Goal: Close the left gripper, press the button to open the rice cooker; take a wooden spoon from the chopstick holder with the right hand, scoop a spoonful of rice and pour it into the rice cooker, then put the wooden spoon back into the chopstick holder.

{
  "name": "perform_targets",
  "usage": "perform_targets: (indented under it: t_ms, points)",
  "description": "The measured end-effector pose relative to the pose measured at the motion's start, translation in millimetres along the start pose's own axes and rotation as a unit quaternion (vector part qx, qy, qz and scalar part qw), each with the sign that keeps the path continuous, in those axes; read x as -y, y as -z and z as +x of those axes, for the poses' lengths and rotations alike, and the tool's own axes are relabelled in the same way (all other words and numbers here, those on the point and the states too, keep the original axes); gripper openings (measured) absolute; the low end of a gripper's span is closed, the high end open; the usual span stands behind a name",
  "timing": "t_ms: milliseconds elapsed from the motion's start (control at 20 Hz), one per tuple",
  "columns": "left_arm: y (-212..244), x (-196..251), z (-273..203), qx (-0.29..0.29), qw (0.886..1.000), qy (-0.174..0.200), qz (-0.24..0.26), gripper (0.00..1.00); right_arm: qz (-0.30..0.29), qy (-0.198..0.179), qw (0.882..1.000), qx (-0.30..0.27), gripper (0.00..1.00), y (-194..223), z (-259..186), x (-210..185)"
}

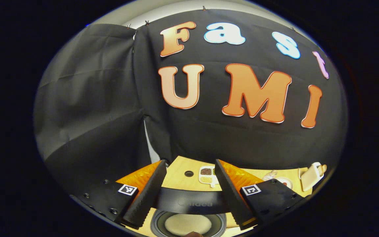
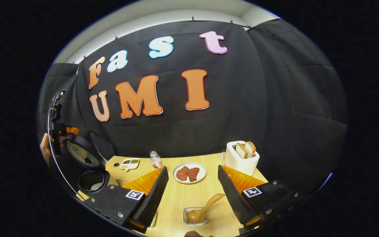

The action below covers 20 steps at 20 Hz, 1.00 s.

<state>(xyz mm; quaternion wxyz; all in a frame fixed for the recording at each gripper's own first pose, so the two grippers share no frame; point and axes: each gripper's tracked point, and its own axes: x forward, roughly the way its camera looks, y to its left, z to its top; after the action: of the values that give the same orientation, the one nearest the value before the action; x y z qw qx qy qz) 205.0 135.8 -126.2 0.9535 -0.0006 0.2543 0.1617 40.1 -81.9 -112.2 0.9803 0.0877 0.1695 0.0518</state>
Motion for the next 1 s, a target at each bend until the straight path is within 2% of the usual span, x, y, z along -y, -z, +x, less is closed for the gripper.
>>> perform_targets:
  t_ms: [150,300,600,700,850,1000]
  points:
    - [11,-1,-10,-0.017,1.0,-0.01,0.003,1.0,-0.007,-0.006,1.0,-0.013,0.94,2,5,-9]
    - [31,0,-25,-0.039,0.999,-0.001,0.009,1.0,-0.002,-0.023,1.0,-0.018,0.94,4,8,-22]
    - [105,3,-52,-0.128,0.991,0.015,0.025,1.0,-0.01,-0.06,0.998,-0.032,0.94,22,15,-52]
    - [134,1,-61,-0.157,0.987,0.01,0.032,1.0,-0.015,-0.07,0.997,-0.036,0.94,26,16,-59]
    - [158,0,-70,-0.151,0.988,0.011,0.037,1.0,-0.02,-0.075,0.996,-0.034,0.94,28,15,-61]
    - [191,-1,-74,-0.196,0.98,0.025,0.026,1.0,-0.022,-0.075,0.996,-0.034,0.94,30,13,-60]
